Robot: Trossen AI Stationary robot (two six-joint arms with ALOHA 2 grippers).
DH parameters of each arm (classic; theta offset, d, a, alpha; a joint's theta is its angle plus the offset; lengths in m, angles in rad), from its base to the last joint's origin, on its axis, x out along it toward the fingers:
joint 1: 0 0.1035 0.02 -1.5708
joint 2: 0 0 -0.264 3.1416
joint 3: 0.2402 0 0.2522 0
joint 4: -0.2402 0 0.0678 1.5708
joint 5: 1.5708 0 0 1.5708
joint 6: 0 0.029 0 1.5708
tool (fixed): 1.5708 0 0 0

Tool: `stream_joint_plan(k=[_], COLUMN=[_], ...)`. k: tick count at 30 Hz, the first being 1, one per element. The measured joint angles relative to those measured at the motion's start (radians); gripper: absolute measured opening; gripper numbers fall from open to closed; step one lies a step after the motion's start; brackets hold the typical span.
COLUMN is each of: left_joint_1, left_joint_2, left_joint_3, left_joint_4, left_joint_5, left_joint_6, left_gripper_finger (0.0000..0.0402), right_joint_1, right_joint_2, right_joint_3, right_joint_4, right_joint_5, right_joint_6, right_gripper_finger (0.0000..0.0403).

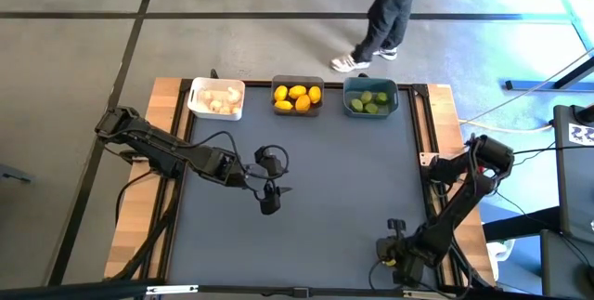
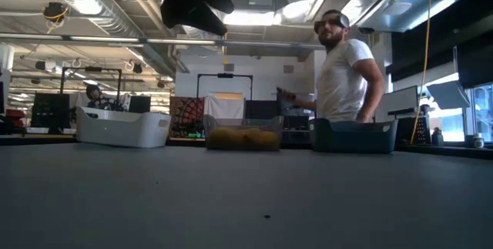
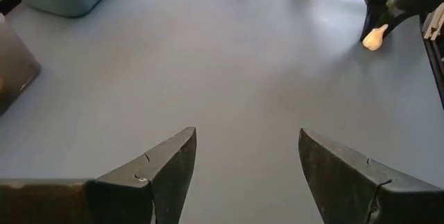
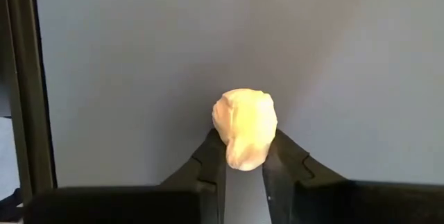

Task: Sort produce into baskets
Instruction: Put the garlic into the white bin

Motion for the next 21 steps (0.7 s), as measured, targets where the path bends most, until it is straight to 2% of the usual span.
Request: stream_joint_plan(k=[4,9,12,16,21], left_joint_1=[0.0,0.0,0.002,0.016,0.023], left_joint_2=[0.0,-0.001,-0.003,-0.003,0.011], left_joint_3=[0.0,0.0,0.0,0.0,0.0], left_joint_4=[0.015,0.016,0.023,0.056,0.191], left_joint_5=[0.0,0.0,-0.002,-0.005,-0.008], left_joint_6=[0.007,0.008,0.008,0.008,0.07], left_gripper_finger=[0.0249,0.0249,0.0249,0.0249,0.0249], right_joint_1=[-0.036,-0.133,-0.212,-0.328,-0.456], right_joint_2=[-0.023,-0.11,-0.173,-0.249,-0.313], right_joint_3=[-0.002,-0.002,-0.002,-0.002,-0.002], right_joint_4=[-0.021,-0.11,-0.147,-0.145,-0.025], right_joint_5=[-0.012,0.063,0.131,0.271,0.394], right_joint_6=[-0.03,-0.116,-0.195,-0.324,-0.512], right_gripper_finger=[0.0065,0.0068,0.0068,0.0069,0.0069])
